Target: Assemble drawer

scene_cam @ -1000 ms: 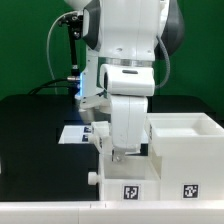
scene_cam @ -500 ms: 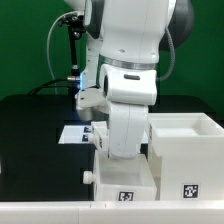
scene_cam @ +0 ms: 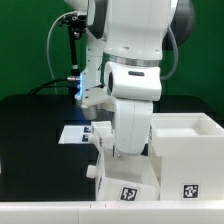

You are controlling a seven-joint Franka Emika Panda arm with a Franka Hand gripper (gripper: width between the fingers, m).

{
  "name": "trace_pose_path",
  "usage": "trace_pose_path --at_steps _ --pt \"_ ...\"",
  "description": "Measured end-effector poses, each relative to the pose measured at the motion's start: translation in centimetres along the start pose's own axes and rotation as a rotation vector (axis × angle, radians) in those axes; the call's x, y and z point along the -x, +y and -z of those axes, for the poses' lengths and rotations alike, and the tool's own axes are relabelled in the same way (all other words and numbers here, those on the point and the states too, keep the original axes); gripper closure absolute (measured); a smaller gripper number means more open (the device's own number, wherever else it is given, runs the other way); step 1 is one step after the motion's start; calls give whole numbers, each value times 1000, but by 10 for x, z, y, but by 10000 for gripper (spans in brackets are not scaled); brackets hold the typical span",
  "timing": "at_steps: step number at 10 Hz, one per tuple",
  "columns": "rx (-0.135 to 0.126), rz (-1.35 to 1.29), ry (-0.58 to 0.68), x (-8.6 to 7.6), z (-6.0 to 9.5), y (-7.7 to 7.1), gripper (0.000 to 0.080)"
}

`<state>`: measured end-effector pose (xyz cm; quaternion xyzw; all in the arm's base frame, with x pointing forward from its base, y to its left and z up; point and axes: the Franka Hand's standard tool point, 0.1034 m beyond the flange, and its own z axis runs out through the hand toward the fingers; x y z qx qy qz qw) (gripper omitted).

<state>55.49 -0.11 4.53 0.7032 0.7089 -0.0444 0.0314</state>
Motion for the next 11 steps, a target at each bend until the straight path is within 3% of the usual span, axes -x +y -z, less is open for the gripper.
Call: trace_pose_path --at_steps 6,8,11 --pt "-9 -22 3 12 -8 -9 761" --pt "12 -23 7 11 -9 -7 761" --pt "6 -39 6 13 -11 -9 761"
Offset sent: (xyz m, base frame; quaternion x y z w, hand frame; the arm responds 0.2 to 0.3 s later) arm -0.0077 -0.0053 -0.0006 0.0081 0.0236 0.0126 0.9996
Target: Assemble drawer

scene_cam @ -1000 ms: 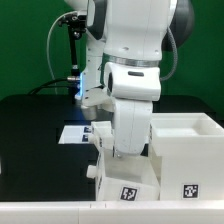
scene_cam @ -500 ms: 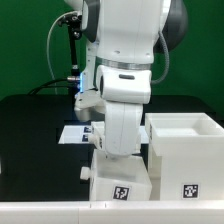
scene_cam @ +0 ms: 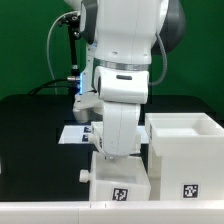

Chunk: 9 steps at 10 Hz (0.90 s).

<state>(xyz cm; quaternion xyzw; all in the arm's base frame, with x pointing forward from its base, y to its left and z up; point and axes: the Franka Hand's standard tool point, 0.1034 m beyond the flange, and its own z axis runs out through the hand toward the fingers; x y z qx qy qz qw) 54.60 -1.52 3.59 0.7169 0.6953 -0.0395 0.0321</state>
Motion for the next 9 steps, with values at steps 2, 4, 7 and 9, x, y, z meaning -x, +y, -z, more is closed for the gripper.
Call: trace_pose_path --at_steps 2,4,7,9 --pt "-42 -24 -15 4 -2 1 761" --pt "-42 -22 -14 5 -4 0 761" --pt "-20 -9 -5 10 -5 2 761" --pt "-20 -9 -5 11 -5 2 761"
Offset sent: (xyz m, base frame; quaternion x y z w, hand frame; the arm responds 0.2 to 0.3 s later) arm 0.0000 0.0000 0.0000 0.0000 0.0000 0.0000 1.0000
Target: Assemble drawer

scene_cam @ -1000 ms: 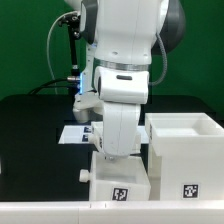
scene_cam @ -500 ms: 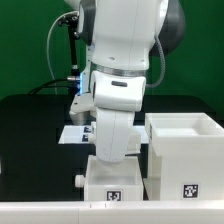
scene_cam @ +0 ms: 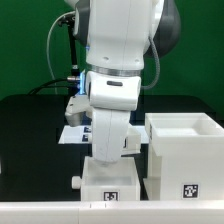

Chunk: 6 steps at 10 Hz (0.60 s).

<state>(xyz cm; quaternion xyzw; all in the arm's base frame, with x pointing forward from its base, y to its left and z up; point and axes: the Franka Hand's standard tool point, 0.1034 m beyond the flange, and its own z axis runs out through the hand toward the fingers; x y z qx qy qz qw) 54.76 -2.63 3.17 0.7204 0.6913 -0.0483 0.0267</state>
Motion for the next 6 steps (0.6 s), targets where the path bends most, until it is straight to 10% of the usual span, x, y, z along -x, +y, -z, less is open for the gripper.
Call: trace_pose_path --at_steps 2,6 --pt "-22 -5 -2 2 -6 -5 449" --pt "-51 -11 -3 6 -22 -12 157"
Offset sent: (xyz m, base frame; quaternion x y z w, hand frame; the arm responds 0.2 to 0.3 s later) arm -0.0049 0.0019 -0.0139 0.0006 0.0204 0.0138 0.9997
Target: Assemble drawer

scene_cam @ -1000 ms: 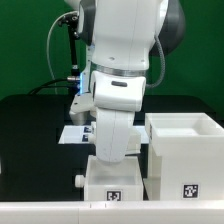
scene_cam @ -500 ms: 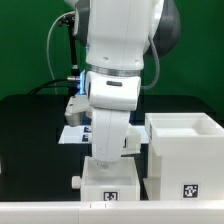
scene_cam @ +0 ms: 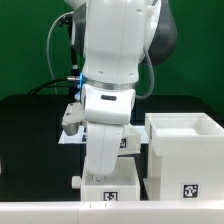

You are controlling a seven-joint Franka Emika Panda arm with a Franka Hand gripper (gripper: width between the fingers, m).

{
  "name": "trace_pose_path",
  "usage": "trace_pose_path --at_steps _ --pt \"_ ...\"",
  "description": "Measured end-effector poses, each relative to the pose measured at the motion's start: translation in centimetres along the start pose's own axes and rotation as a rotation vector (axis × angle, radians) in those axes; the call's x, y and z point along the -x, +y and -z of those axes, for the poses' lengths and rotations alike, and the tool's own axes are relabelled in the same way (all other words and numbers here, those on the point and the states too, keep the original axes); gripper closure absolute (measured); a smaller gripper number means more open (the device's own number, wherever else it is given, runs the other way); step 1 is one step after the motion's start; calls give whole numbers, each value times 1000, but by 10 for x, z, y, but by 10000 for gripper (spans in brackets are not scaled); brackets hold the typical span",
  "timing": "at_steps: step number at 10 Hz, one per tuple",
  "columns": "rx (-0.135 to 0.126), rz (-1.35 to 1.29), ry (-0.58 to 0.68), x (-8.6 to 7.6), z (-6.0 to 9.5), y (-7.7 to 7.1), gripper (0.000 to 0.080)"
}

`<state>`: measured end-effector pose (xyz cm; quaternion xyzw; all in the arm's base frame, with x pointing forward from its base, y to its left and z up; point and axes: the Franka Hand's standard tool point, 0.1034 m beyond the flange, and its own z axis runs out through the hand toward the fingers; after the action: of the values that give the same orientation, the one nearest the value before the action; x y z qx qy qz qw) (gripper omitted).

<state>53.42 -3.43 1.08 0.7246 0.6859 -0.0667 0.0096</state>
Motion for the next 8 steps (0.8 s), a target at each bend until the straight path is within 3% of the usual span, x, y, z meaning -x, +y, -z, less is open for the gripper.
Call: trace_pose_path --at_steps 5,6,7,8 --pt "-4 -1 -1 1 -2 0 151" --pt "-4 -1 -1 1 -2 0 237" --pt "-4 -1 -1 1 -2 0 420" --pt "-4 -1 -1 1 -2 0 420"
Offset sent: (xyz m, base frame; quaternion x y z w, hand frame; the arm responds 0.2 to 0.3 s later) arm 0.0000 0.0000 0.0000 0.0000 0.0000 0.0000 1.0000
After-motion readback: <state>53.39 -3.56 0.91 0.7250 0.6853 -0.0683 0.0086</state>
